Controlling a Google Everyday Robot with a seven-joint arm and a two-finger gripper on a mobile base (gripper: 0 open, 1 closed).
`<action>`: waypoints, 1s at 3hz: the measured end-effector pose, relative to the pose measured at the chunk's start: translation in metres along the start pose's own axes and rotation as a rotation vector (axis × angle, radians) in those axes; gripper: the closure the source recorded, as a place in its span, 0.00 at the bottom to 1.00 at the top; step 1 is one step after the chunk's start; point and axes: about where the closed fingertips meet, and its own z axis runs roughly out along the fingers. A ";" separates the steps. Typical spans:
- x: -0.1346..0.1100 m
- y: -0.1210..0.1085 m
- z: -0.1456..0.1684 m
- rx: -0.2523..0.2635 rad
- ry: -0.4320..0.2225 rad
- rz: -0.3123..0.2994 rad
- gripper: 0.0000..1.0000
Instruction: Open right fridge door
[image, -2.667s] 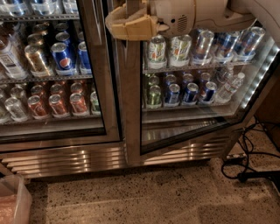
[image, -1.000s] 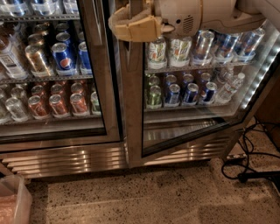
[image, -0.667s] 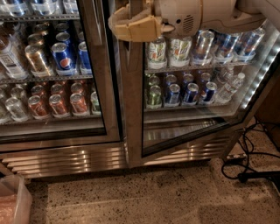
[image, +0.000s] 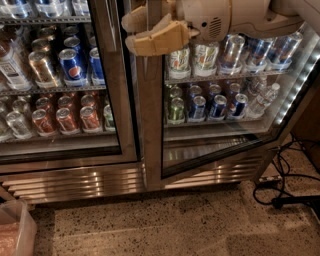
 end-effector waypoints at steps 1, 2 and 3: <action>0.000 0.000 0.000 0.000 0.000 0.000 0.00; 0.000 0.000 0.000 0.000 0.000 0.000 0.00; 0.000 0.001 -0.001 0.018 0.012 0.002 0.00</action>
Offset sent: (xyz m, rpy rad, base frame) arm 0.0000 0.0000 0.0000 0.0000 0.0000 0.0001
